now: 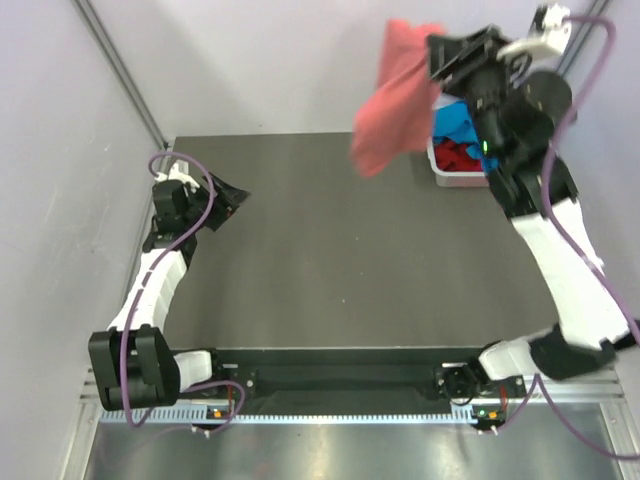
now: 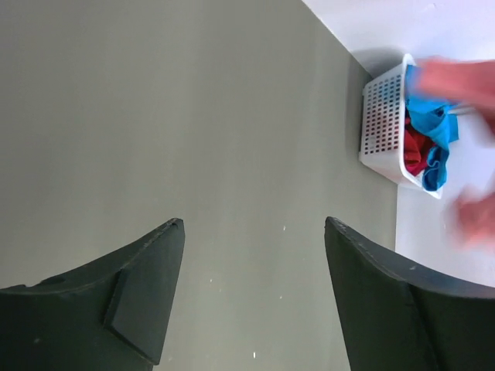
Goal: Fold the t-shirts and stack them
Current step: Move the tshirt to the center of the board, then flatten the tshirt out
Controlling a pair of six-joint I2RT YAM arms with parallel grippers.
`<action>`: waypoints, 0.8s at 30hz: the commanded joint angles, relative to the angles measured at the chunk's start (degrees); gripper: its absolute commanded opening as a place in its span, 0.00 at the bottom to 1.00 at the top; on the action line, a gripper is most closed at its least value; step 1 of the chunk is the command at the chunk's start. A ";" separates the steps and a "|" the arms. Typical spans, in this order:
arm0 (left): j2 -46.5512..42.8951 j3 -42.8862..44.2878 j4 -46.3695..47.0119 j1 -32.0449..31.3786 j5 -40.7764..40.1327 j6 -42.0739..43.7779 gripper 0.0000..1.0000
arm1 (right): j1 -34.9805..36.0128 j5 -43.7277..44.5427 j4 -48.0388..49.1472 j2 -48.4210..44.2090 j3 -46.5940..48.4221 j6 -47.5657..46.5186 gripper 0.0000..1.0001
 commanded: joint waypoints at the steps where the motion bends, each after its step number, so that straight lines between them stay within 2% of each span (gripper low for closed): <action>1: -3.57 0.60 -5.20 -0.12 -2.01 1.80 0.78 | 8.31 2.36 -7.55 -9.15 -13.72 1.04 0.56; 2: -4.70 0.86 -7.47 -0.47 -2.36 2.58 0.80 | 9.74 -0.25 -8.89 -11.44 -21.59 1.31 0.64; 4: -5.94 1.65 -10.56 -0.99 -3.59 3.90 0.82 | 13.51 -1.15 -12.31 -18.20 -29.89 3.15 0.75; 5: -7.60 1.74 -13.53 -1.17 -5.25 5.21 0.82 | 14.40 -3.15 -14.85 -20.49 -39.33 4.12 0.77; 8: -11.11 1.57 -19.94 -1.87 -8.85 7.24 0.82 | 16.34 -7.29 -21.44 -27.88 -52.46 7.99 0.81; 11: -14.02 0.17 -23.05 -2.84 -10.54 9.26 0.79 | 17.83 -9.41 -23.48 -33.25 -59.00 7.39 0.80; 14: -14.82 -2.64 -23.41 -4.51 -9.84 9.19 0.75 | 17.93 -11.69 -26.82 -32.03 -59.81 3.70 0.80; 17: -13.43 -4.40 -22.18 -16.59 -16.23 8.57 0.72 | 18.01 -16.70 -22.89 -26.59 -60.42 1.50 0.80; 19: -11.23 -4.76 -19.82 -20.14 -18.27 7.87 0.73 | 18.01 -18.90 -15.51 -20.97 -59.91 0.09 0.80; 22: -5.96 -3.09 -17.79 -21.47 -15.56 6.28 0.73 | 18.01 -19.87 -11.72 -9.12 -54.39 -5.59 0.80; 24: -3.14 -1.69 -17.16 -21.47 -14.33 6.72 0.73 | 17.93 -17.95 -12.33 0.35 -45.51 -9.03 0.80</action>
